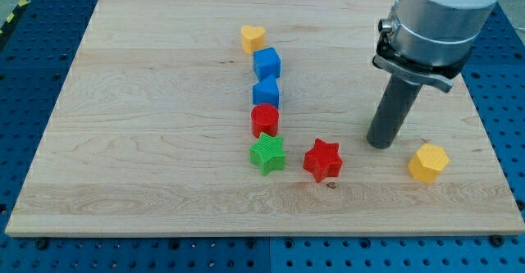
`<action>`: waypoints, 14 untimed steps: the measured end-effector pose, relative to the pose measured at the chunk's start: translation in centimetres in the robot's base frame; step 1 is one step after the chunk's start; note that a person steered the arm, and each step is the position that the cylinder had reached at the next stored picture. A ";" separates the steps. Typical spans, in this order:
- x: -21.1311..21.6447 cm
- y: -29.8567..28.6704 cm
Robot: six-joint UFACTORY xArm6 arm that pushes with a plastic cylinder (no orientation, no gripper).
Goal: Move the green circle towards the top right
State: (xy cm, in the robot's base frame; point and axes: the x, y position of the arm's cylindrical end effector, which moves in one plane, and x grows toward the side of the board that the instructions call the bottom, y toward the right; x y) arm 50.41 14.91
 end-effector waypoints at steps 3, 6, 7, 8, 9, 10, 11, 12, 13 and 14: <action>-3.3 0.2; -2.9 2.8; -3.0 2.8; -3.6 3.1; -4.2 4.3; -4.4 5.5; -6.0 5.5; -8.7 5.5; -10.9 5.5; -13.1 5.5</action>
State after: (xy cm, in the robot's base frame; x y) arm 37.31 20.40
